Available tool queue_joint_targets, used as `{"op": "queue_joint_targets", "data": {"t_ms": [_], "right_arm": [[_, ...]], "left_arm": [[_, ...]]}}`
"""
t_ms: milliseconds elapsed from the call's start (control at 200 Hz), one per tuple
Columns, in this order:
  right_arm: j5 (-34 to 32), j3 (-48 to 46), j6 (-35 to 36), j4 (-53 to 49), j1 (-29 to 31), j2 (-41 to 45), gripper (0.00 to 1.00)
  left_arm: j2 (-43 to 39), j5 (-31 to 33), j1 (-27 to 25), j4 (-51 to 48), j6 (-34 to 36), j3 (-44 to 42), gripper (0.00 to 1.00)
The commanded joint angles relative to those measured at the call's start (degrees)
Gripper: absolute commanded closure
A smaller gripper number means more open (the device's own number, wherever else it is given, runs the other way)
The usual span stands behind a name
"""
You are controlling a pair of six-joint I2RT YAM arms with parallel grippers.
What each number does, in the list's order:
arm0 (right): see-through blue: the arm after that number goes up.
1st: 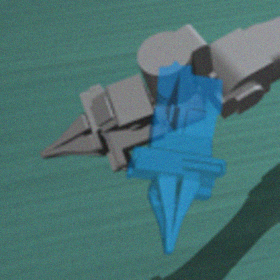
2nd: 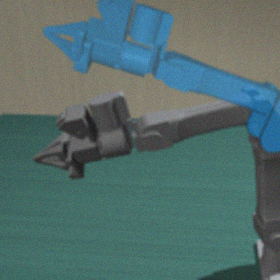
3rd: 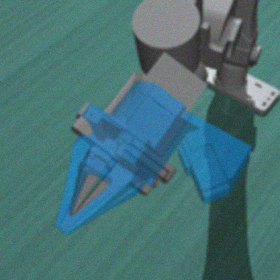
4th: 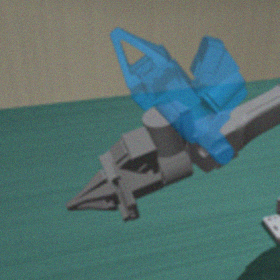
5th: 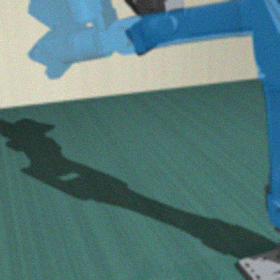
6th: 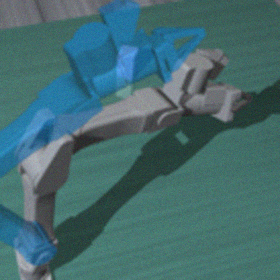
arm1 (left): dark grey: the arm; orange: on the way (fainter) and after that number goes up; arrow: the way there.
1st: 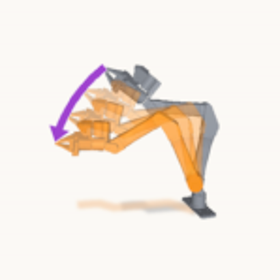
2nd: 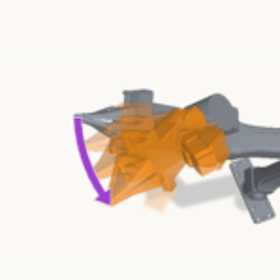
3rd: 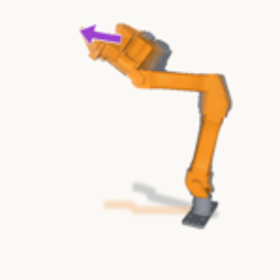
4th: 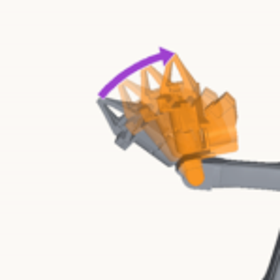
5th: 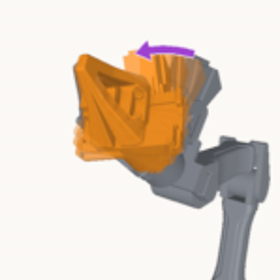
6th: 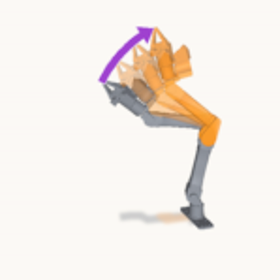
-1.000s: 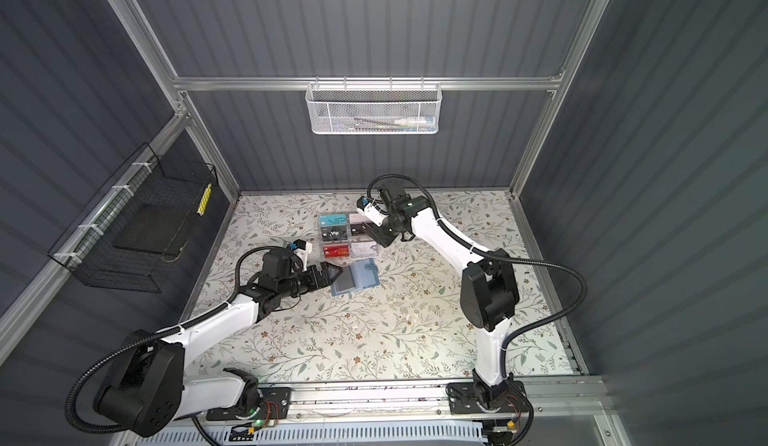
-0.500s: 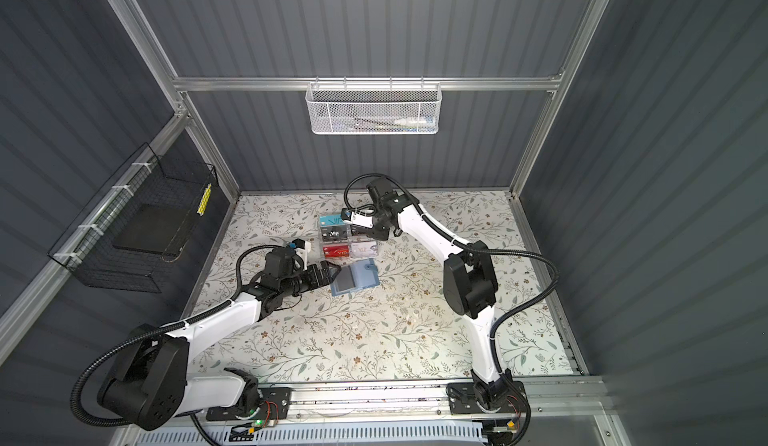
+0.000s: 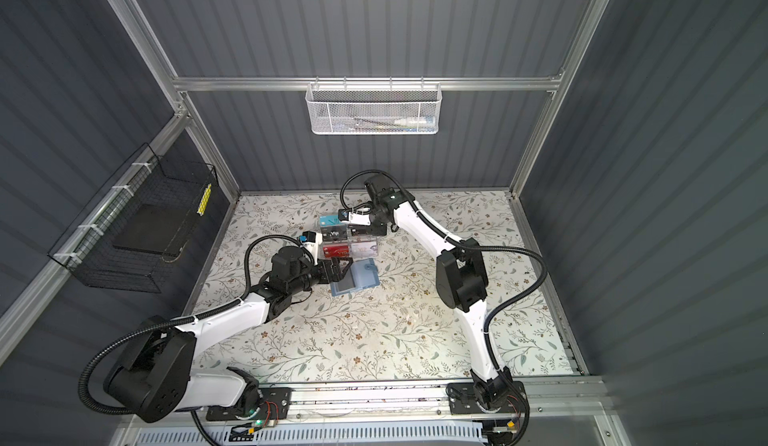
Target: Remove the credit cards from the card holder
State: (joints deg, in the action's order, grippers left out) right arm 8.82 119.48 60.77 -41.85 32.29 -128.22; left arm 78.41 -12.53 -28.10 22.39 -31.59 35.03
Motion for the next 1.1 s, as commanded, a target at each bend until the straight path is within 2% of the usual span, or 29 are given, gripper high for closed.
{"op": "queue_joint_targets", "data": {"t_ms": [0, 540, 1096], "right_arm": [[0.2, 1.5, 2.0, -1.5, -0.2, -1.6, 1.0], [-2.9, 3.1, 6.4, 0.2, -1.0, -3.7, 1.0], [-5.4, -1.4, 7.6, 3.9, -0.9, -3.0, 1.0]], "left_arm": [[0.7, 1.0, -0.2, 1.5, 1.8, 1.6, 0.0], [1.1, 3.0, -0.2, 0.4, 3.3, 2.2, 0.0], [1.6, 4.2, -0.1, 0.2, 3.6, 2.2, 0.0]]}}
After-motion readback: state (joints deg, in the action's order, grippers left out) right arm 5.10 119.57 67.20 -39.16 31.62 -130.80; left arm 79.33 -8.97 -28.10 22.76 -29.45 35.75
